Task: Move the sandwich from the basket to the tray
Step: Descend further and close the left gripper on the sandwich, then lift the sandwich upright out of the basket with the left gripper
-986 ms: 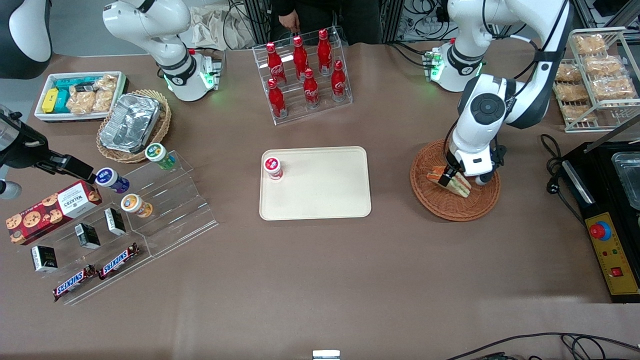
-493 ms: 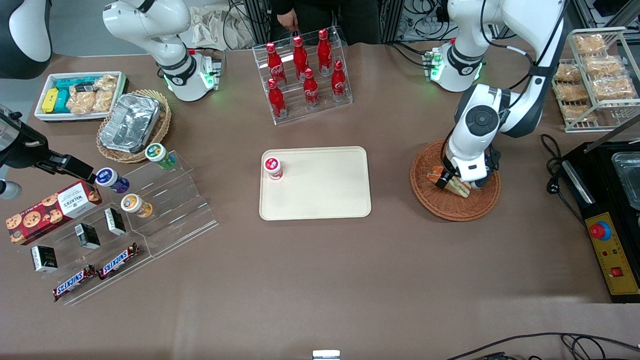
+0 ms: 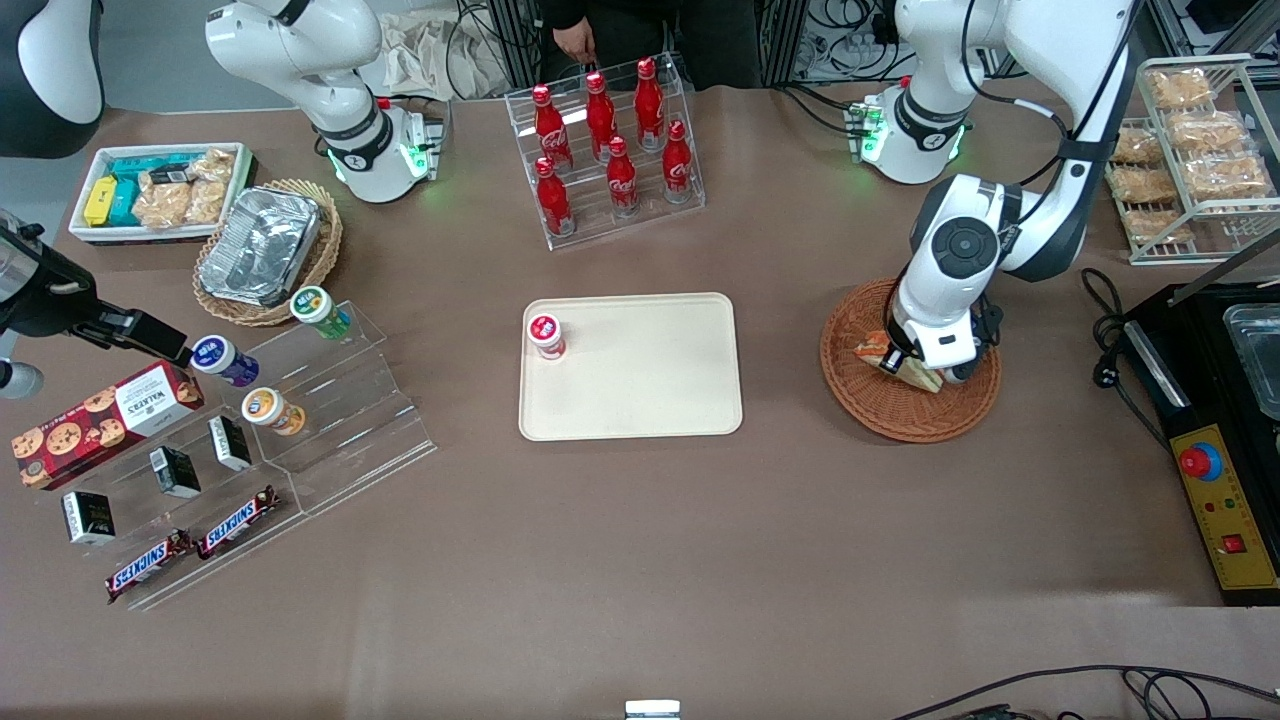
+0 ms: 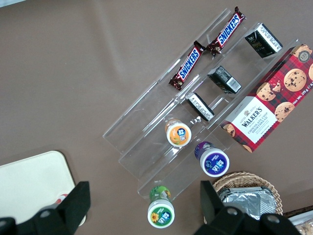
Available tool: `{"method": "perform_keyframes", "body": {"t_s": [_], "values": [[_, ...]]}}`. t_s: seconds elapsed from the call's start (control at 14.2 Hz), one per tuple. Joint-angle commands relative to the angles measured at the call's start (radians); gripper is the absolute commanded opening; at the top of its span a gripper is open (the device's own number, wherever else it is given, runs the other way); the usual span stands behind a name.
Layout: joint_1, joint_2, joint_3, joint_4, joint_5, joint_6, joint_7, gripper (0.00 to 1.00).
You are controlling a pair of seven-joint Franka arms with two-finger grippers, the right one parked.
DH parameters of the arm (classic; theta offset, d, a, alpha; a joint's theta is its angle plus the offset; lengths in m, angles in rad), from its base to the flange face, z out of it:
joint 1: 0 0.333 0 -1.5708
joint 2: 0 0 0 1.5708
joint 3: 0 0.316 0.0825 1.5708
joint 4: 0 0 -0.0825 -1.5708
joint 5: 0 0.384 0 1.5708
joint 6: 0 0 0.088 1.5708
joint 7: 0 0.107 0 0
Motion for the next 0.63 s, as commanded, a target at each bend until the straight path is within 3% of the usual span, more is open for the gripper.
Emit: {"method": "perform_keyframes", "body": {"t_s": [0.0,0.28,0.49,0.56], "values": [[0.004,-0.092,-0.006,0.011,0.024,-0.011,0.000,0.00],[0.004,-0.179,-0.043,0.126,-0.004,-0.229,0.192,0.00],[-0.004,-0.198,-0.066,0.273,-0.126,-0.444,0.408,0.00],[-0.004,-0.210,-0.075,0.310,-0.134,-0.503,0.460,0.00]]}}
